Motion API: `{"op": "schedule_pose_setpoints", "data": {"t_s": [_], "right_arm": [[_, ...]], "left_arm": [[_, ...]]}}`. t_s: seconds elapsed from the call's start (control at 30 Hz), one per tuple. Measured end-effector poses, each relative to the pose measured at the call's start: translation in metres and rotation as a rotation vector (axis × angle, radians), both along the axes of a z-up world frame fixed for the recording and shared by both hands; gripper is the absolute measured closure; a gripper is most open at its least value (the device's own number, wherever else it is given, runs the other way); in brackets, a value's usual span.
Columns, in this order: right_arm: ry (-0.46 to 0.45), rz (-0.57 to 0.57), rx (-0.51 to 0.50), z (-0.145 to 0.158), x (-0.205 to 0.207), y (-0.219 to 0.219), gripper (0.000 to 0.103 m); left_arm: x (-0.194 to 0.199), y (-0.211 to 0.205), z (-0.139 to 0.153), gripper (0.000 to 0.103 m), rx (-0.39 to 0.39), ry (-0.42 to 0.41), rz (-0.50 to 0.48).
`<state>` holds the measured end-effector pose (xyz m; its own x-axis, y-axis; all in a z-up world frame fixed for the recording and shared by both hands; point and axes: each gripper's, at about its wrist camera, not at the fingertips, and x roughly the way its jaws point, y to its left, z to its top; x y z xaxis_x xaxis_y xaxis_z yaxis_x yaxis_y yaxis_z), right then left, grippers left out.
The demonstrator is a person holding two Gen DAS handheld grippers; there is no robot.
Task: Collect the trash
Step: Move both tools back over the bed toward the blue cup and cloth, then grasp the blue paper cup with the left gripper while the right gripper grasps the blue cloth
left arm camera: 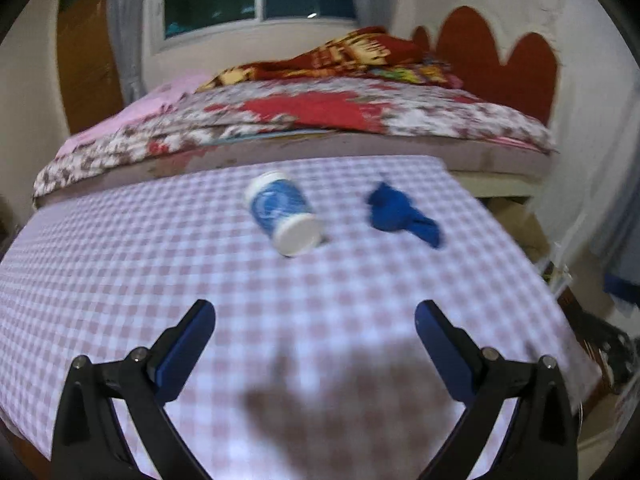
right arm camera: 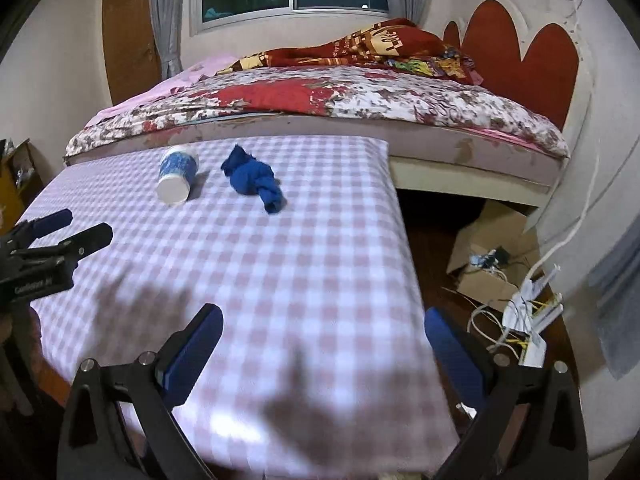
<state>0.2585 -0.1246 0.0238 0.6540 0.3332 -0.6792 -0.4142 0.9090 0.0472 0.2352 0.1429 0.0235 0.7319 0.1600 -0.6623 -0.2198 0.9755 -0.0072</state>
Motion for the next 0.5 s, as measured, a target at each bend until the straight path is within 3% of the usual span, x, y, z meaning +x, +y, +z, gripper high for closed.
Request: {"op": "schedule_pose_setpoints", "data": {"t_s": [0.13, 0.2, 0.27, 0.5], "right_arm": [[0.014, 0.054, -0.003, -0.008, 0.038, 0.034, 0.002], [0.022, 0.08, -0.017, -0.013, 0.057, 0.047, 0.016], [0.046, 0.107, -0.023, -0.019, 0.079, 0.06, 0.024], [0.089, 0.191, -0.071, -0.041, 0.123, 0.096, 0.024]], "left_arm": [[0.037, 0.031, -0.015, 0.007, -0.079, 0.013, 0.045], [0.049, 0.037, -0.019, 0.007, -0.099, 0.011, 0.055], [0.068, 0.041, -0.026, 0.008, -0.113, 0.019, 0.056], [0.117, 0.046, -0.041, 0.008, -0.123, 0.062, 0.083]]}}
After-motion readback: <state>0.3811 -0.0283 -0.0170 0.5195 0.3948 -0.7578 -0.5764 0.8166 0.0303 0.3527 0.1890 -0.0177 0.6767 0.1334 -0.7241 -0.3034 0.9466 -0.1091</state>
